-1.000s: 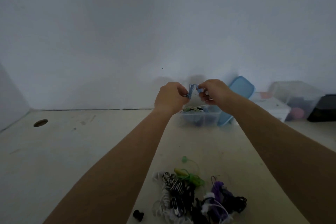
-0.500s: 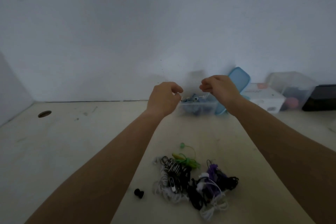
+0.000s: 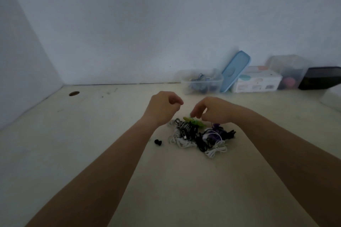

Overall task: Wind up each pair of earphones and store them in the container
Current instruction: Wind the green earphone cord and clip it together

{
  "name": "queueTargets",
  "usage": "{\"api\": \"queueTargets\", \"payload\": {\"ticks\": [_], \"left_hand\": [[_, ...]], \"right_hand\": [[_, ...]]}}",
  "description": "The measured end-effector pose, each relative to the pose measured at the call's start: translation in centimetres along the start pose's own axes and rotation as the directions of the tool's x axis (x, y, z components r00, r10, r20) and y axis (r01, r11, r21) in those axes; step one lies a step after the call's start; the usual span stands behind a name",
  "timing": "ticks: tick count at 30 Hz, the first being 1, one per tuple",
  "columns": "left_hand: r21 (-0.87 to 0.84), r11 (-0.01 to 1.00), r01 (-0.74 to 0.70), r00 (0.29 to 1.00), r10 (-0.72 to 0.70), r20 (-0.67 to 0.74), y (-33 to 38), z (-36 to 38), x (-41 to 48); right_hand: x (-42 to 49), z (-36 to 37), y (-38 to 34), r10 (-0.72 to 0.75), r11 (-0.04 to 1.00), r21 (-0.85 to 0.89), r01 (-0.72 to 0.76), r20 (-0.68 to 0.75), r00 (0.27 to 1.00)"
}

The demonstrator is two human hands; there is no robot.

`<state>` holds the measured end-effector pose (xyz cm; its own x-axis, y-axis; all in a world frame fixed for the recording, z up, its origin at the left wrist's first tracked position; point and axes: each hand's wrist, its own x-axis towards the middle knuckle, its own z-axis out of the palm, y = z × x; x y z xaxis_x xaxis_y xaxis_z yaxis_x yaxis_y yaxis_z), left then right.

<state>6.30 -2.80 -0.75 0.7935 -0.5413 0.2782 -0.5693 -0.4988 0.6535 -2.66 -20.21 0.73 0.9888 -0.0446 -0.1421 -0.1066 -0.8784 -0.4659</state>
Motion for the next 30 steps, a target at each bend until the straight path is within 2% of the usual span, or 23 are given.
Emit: {"api": "queueTargets", "payload": {"ticks": [3, 7, 12, 15, 18, 21, 24, 30], "left_hand": [[-0.046, 0.999, 0.022, 0.998, -0.025, -0.063, -0.8, -0.9, -1.8], [-0.075, 0.994, 0.075, 0.991, -0.082, -0.105, -2.0, -2.2, -3.0], [-0.152, 0.982, 0.113, 0.982, -0.134, -0.136, -2.8, -3.3, -3.5], [-0.205, 0.971, 0.127, 0.979, -0.155, -0.130, -2.9, -3.9, -3.5], [-0.255, 0.957, 0.139, 0.977, -0.175, -0.125, -3.3, -4.3, -3.5], [-0.279, 0.949, 0.149, 0.981, -0.178, -0.079, -3.3, -4.0, -3.4], [-0.269, 0.949, 0.162, 0.986, -0.169, -0.004, -2.8, -3.2, -3.3], [-0.325, 0.931, 0.168, 0.966, -0.089, 0.243, 0.0, -1.3, -3.9]], "right_hand": [[-0.2, 1.4, -0.6, 0.011, 0.997, -0.078, -0.013, -0.032, 0.999], [-0.2, 1.8, -0.6, -0.004, 1.000, 0.008, 0.005, -0.089, 0.996], [0.0, 1.6, 0.2, -0.010, 0.999, 0.033, 0.015, -0.133, 0.991], [0.0, 0.9, 0.1, -0.040, 0.990, 0.119, 0.073, -0.258, 0.965], [-0.1, 0.2, -0.3, -0.008, 0.949, 0.288, 0.126, -0.378, 0.926], [-0.3, -0.2, -1.2, 0.031, 0.878, 0.447, 0.172, -0.412, 0.911], [-0.4, -0.4, -2.1, 0.052, 0.827, 0.526, 0.198, -0.422, 0.905], [-0.2, 0.1, -2.1, 0.101, 0.706, 0.693, 0.143, -0.299, 0.949]]}}
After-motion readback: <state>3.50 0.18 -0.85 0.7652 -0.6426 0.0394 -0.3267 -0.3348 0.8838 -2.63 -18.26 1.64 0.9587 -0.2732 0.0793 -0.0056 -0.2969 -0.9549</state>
